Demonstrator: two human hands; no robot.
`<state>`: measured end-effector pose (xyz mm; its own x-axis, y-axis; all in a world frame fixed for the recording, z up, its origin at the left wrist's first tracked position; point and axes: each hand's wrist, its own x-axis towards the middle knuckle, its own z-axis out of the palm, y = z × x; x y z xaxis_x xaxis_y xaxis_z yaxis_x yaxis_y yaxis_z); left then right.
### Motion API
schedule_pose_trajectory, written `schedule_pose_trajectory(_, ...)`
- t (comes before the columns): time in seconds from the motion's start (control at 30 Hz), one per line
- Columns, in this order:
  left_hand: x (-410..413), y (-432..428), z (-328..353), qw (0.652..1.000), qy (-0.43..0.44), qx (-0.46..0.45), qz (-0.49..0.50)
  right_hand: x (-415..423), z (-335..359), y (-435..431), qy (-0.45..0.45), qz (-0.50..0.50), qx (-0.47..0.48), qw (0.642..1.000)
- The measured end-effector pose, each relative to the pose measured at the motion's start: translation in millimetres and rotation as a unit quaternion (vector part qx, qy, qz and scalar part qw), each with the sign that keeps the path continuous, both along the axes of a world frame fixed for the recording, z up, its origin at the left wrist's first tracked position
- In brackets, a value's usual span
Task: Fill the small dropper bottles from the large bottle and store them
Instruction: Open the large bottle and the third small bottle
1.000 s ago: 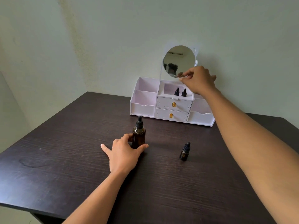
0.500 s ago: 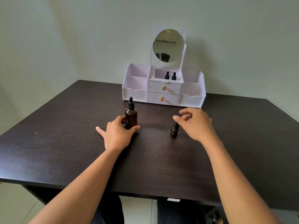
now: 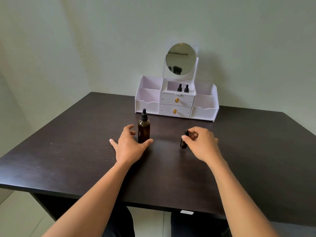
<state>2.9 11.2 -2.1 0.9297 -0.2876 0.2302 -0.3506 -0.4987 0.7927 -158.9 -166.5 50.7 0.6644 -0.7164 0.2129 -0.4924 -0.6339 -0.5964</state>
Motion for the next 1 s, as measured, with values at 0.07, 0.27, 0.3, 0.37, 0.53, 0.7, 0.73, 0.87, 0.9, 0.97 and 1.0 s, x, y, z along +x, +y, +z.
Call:
schedule_pose_trajectory(0.07, -3.3, 7.7, 0.8, 0.999, 0.008, -0.026, -0.017, 5.6, 5.1, 11.4, -0.016, 0.016, 0.002, 1.0)
schedule_pose_trajectory(0.27, -10.6, 38.7, -0.7, 0.992, -0.038, 0.042, -0.109, 38.9, 13.5, 61.6, -0.024, 0.101, -0.013, 0.994)
schedule_pose_trajectory(0.3, -12.0, 40.3, 0.6, 0.991, -0.039, 0.057, -0.115, 44.7, 12.8, 69.2, -0.018, 0.113, -0.021, 0.993)
schedule_pose_trajectory(0.37, -12.8, 40.3, 1.9, 0.987, -0.052, 0.085, -0.125, 53.3, 11.0, 81.7, -0.009, 0.128, -0.03, 0.991)
schedule_pose_trajectory(0.53, -3.9, 41.2, -1.3, 0.985, -0.077, 0.102, -0.113, 68.2, 5.7, 101.5, 0.007, 0.138, -0.038, 0.99)
schedule_pose_trajectory(0.7, -1.3, 38.5, 0.8, 0.984, -0.09, 0.121, -0.094, 73.7, 0.8, 104.4, 0.021, 0.129, -0.053, 0.99)
schedule_pose_trajectory(0.73, -0.3, 38.5, 1.9, 0.984, -0.09, 0.125, -0.089, 74.9, 0.6, 104.3, 0.024, 0.126, -0.058, 0.99)
schedule_pose_trajectory(0.87, 3.1, 37.5, -2.2, 0.984, -0.082, 0.127, -0.099, 77.2, 1.3, 103.4, 0.032, 0.121, -0.074, 0.989)
schedule_pose_trajectory(0.9, 3.9, 37.6, -4.7, 0.983, -0.084, 0.123, -0.106, 77.1, 1.6, 103.4, 0.033, 0.122, -0.073, 0.989)
schedule_pose_trajectory(0.97, 5.3, 37.7, -7.7, 0.983, -0.083, 0.118, -0.117, 77.4, 0.0, 101.9, 0.031, 0.126, -0.068, 0.989)
schedule_pose_trajectory(1.0, 6.1, 37.9, -7.6, 0.982, -0.08, 0.119, -0.122, 77.3, -0.4, 100.9, 0.029, 0.131, -0.063, 0.989)
